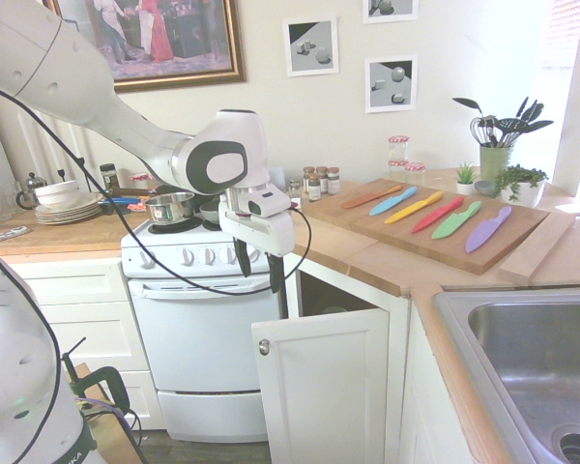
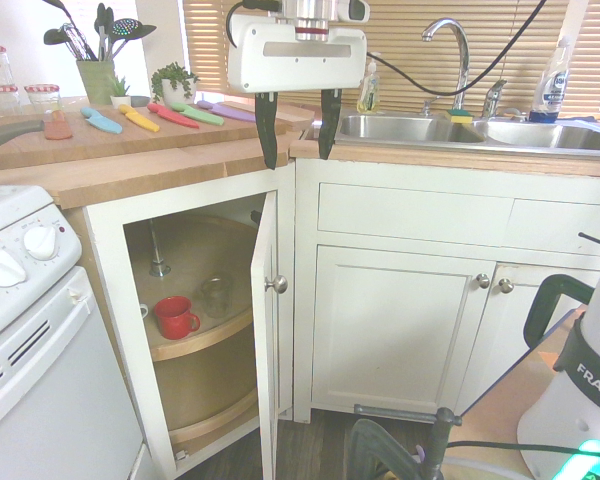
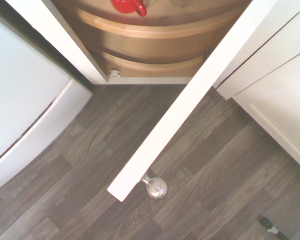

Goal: Close the cabinet

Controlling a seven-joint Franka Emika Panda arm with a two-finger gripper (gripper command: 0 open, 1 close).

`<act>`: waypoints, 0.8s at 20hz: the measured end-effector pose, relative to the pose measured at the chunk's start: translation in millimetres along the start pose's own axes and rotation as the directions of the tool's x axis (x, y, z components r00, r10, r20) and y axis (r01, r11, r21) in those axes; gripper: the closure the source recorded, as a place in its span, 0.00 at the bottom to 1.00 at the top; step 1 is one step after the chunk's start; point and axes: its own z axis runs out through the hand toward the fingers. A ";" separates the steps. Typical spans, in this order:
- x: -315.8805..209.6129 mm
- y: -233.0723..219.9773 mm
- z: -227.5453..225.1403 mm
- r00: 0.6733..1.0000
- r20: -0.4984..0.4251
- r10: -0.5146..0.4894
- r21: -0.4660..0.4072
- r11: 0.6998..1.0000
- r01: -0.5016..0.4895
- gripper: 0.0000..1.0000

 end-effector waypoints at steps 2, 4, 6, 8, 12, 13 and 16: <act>0.1 0.8 1.4 1.000 0.004 0.000 -0.004 1.000 0.000 0.00; -0.9 3.2 8.8 1.000 0.009 -0.016 -0.010 1.000 0.016 0.00; -3.1 6.4 24.9 0.999 0.004 -0.044 -0.019 0.999 0.044 0.00; -3.8 9.3 40.4 0.996 -0.012 -0.085 -0.033 0.996 0.084 0.00; 2.9 15.4 66.3 0.979 -0.080 -0.188 -0.037 0.982 0.186 0.00; 5.1 16.6 73.2 0.972 -0.093 -0.214 -0.030 0.977 0.212 0.00; 11.8 18.0 98.2 0.956 -0.105 -0.275 -0.015 0.961 0.275 0.00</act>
